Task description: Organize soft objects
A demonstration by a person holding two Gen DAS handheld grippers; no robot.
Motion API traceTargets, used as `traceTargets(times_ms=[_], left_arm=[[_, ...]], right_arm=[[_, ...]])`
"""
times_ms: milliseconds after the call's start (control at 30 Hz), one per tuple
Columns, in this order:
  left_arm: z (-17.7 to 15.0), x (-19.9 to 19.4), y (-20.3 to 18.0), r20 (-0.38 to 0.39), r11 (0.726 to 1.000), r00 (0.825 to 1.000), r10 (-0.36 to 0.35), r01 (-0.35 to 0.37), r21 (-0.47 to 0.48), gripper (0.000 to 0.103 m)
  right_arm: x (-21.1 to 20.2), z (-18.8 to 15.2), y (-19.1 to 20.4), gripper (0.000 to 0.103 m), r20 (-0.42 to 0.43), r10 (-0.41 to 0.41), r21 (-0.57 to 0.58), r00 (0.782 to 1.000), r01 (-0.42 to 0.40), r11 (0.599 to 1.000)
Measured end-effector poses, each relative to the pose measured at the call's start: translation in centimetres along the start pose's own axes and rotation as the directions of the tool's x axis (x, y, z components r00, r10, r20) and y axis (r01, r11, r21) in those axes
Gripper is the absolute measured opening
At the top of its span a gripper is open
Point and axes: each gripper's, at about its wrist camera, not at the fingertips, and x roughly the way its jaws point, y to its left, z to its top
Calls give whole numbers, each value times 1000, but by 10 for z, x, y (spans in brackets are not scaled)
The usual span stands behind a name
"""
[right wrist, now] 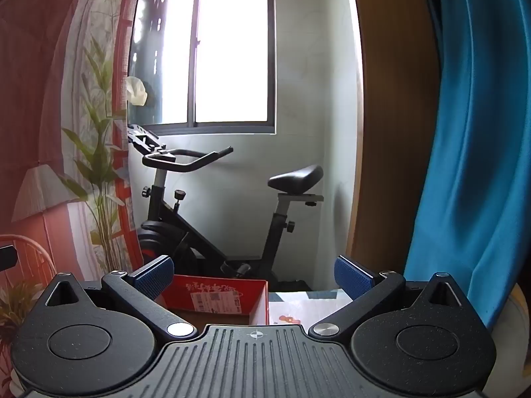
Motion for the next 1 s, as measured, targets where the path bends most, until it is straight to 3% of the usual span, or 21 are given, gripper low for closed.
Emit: traceTargets(times_ms=[1000], left_arm=[[-3, 0, 3, 10, 999, 999, -38, 38, 10, 103]], right_arm=[[0, 1, 2, 103, -5, -3, -8, 1000, 3, 1000]])
